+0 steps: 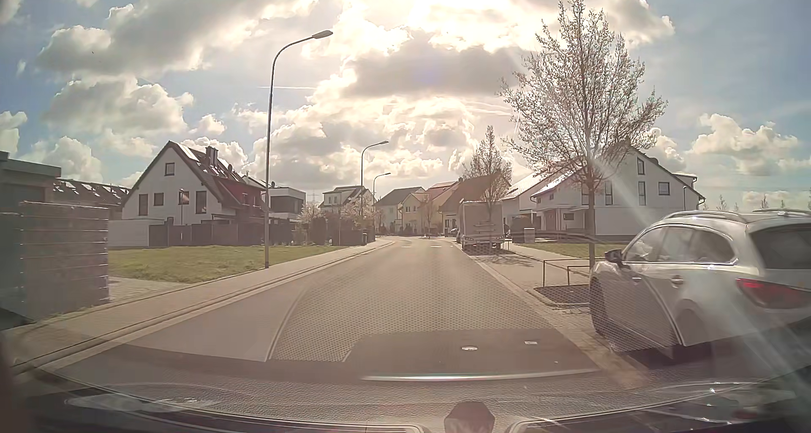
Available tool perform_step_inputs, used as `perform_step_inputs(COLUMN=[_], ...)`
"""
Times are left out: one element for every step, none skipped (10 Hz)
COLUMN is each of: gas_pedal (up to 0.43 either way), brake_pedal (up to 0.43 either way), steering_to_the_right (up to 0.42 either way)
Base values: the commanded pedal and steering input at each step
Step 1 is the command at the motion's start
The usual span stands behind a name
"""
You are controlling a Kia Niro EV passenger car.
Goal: Follow the waypoints while adhering to traffic rules and regulations
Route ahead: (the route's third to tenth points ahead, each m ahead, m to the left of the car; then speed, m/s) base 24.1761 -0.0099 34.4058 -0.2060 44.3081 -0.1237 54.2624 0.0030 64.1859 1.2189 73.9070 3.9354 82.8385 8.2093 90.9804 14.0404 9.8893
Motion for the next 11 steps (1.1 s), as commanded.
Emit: perform_step_inputs(gas_pedal=[0.189, 0.189, 0.189, 0.189, 0.189, 0.189, 0.189, 0.189, 0.189, 0.189, 0.189], brake_pedal=[0.0, 0.0, 0.0, 0.0, 0.0, 0.0, 0.0, 0.0, 0.0, 0.0, 0.0], steering_to_the_right=[0.004, 0.004, 0.004, 0.004, 0.004, 0.004, 0.004, 0.004, 0.004, 0.003, 0.0])
